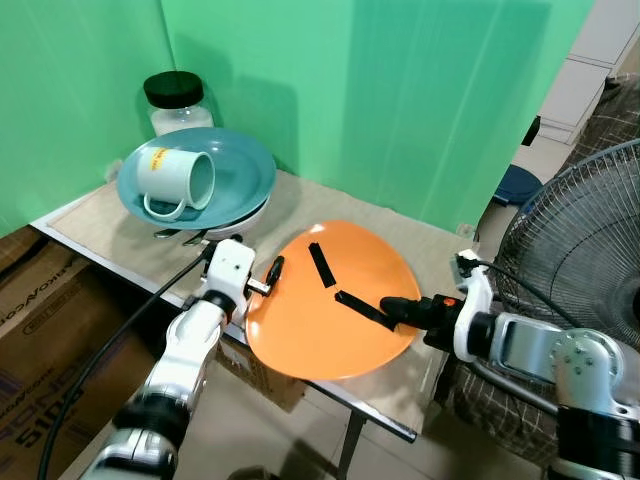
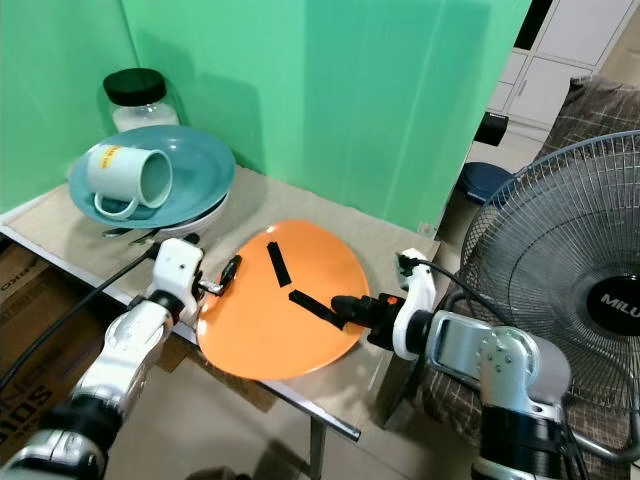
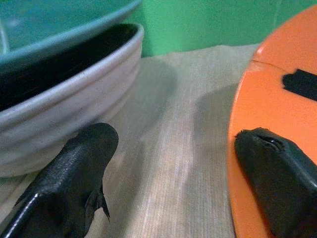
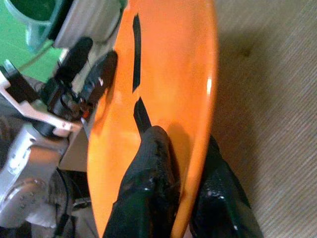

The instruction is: Setting the table

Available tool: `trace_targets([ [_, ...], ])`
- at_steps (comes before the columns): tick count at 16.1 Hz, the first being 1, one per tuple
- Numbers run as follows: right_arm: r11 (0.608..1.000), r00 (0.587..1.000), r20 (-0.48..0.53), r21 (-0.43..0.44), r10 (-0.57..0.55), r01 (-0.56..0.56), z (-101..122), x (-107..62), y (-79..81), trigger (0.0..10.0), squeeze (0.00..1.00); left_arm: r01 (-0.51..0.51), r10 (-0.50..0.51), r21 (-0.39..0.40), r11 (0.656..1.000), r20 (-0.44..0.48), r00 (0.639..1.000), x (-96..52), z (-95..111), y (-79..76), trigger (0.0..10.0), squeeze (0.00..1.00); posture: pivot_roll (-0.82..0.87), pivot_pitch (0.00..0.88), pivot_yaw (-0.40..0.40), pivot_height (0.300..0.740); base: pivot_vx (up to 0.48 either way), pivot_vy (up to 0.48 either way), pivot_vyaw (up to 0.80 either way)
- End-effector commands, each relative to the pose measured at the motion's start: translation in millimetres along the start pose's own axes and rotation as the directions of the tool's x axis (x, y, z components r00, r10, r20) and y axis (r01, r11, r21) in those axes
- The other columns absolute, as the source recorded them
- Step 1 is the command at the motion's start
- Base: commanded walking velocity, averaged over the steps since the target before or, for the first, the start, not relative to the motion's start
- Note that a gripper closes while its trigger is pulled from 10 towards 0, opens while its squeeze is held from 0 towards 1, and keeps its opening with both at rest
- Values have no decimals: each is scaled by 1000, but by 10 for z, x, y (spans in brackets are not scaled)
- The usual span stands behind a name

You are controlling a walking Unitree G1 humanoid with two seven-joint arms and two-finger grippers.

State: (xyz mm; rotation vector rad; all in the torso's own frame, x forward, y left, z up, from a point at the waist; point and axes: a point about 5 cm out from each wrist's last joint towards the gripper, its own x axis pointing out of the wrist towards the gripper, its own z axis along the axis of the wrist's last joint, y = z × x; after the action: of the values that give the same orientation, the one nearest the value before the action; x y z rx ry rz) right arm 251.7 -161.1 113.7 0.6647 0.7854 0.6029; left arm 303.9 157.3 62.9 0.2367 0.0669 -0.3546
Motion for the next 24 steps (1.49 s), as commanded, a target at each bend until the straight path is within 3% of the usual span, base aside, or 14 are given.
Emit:
trace_targets([
  [1,1000,1000,21,-28,13,-13,47,-93,41,0,0,106,-106,-26,994,1,994,-47,-22,-173,10000,0,30,0,-18,740,0,0,0],
  [6,999,997,71,-47,-4,7,132,-228,8,0,0,263,-261,-57,963,40,965,-90,94,-331,10000,0,21,0,-2,740,0,0,0],
  [9,998,987,161,-64,15,-4,276,-380,24,0,0,344,-320,-142,928,166,933,-180,338,-376,10000,0,21,0,-1,740,0,0,0],
  [11,996,980,197,-93,13,5,345,-465,37,0,0,375,-340,-152,914,216,915,-213,454,-392,10000,0,21,0,-1,740,0,0,0],
  [13,985,916,401,-161,4,67,670,-713,172,0,0,341,-303,-94,935,285,910,-237,721,-285,10000,0,32,0,41,740,0,0,0],
  [14,982,904,427,-175,11,71,709,-747,209,0,0,330,-292,-85,940,295,910,-240,771,-266,10000,0,32,0,46,740,0,0,0],
  [16,951,802,597,-259,18,171,801,-849,407,0,0,184,-179,14,983,314,932,-278,1047,-132,10000,0,30,0,65,740,0,0,0],
  [17,935,772,635,-266,-13,234,805,-863,430,0,0,146,-149,34,989,318,936,-288,1092,-103,10000,0,30,0,65,740,0,0,0],
  [18,901,712,700,-278,-47,333,773,-885,516,0,0,66,-77,43,997,333,940,-340,1177,-47,10000,0,25,0,73,740,0,0,0],
  [19,892,695,718,-292,-32,344,726,-889,595,2314,0,13,-26,39,999,340,940,-402,1223,-17,10000,0,17,0,78,740,0,0,0],
  [20,892,685,729,-296,-22,343,712,-885,629,2314,0,-1,-14,43,999,335,942,-435,1223,-12,10000,0,11,0,79,740,0,0,0],
  [21,918,676,736,-295,41,265,671,-817,719,8078,0,-45,47,-14,999,328,944,-517,1207,3,10000,0,16,0,73,740,0,0,0],
  [22,926,672,736,-304,79,224,654,-781,766,10000,0,-70,80,-40,997,319,944,-542,1192,20,10000,0,16,0,72,740,0,0,0],
  [24,917,674,715,-373,188,140,561,-654,895,10000,0,-138,149,-58,989,312,938,-585,1205,36,10000,0,37,0,44,740,0,0,0],
])
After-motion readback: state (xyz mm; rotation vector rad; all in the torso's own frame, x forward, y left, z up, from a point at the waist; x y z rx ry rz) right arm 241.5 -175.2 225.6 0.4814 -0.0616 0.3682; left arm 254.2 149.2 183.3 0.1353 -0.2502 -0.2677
